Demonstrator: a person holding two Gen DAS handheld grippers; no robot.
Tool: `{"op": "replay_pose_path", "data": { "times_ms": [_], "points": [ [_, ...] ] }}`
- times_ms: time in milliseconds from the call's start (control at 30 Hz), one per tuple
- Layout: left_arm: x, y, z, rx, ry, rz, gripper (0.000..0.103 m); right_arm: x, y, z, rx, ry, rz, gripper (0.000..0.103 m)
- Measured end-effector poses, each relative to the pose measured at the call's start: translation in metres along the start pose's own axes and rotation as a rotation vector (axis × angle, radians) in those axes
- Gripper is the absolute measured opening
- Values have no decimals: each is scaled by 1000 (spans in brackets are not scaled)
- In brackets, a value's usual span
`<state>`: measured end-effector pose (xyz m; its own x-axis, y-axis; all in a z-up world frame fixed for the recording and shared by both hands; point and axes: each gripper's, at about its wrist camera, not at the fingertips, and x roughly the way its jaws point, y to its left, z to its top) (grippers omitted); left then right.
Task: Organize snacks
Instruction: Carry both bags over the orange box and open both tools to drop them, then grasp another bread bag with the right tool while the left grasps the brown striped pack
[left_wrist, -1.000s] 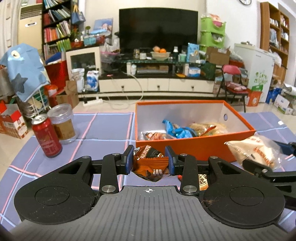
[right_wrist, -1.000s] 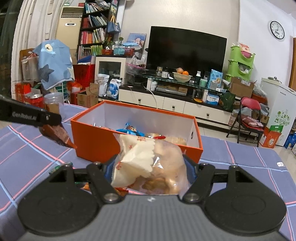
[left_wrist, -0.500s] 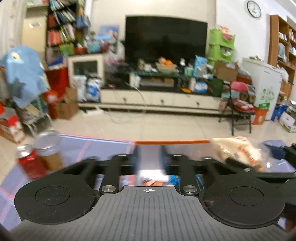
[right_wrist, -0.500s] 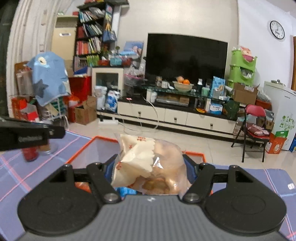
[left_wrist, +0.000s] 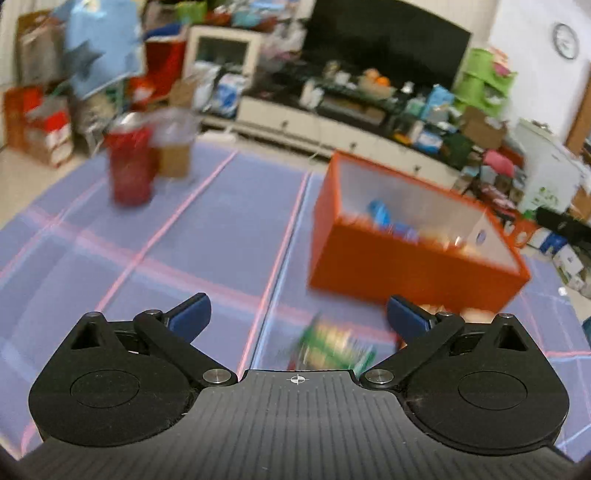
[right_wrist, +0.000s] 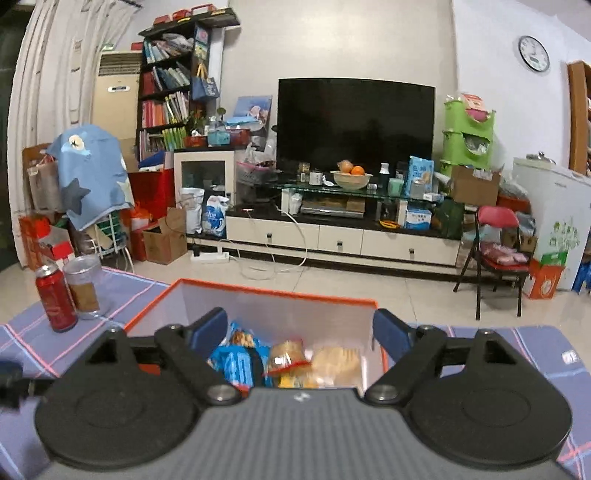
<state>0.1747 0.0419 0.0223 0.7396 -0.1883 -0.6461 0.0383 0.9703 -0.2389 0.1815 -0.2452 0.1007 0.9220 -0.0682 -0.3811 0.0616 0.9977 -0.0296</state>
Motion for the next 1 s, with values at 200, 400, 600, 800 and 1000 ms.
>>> {"op": "replay_pose_path", "data": {
  "times_ms": [200, 400, 600, 800, 1000],
  "points": [
    [4, 7, -52, -142, 101, 123, 100, -19, -8, -58, -142, 96, 27, 97],
    [13, -5, -73, -316, 93, 173, 100, 45, -31, -73, -94, 296, 211, 97],
    [33, -28, -72, -220, 73, 224, 100, 82, -38, -96, -9, 463, 257, 97],
    [40, -42, -75, -36, 41, 236, 35, 70, -45, -104, 29, 419, 249, 77],
    [27, -32, -71, -33, 72, 137, 35, 52, -36, -97, -18, 381, 226, 73]
  ]
}}
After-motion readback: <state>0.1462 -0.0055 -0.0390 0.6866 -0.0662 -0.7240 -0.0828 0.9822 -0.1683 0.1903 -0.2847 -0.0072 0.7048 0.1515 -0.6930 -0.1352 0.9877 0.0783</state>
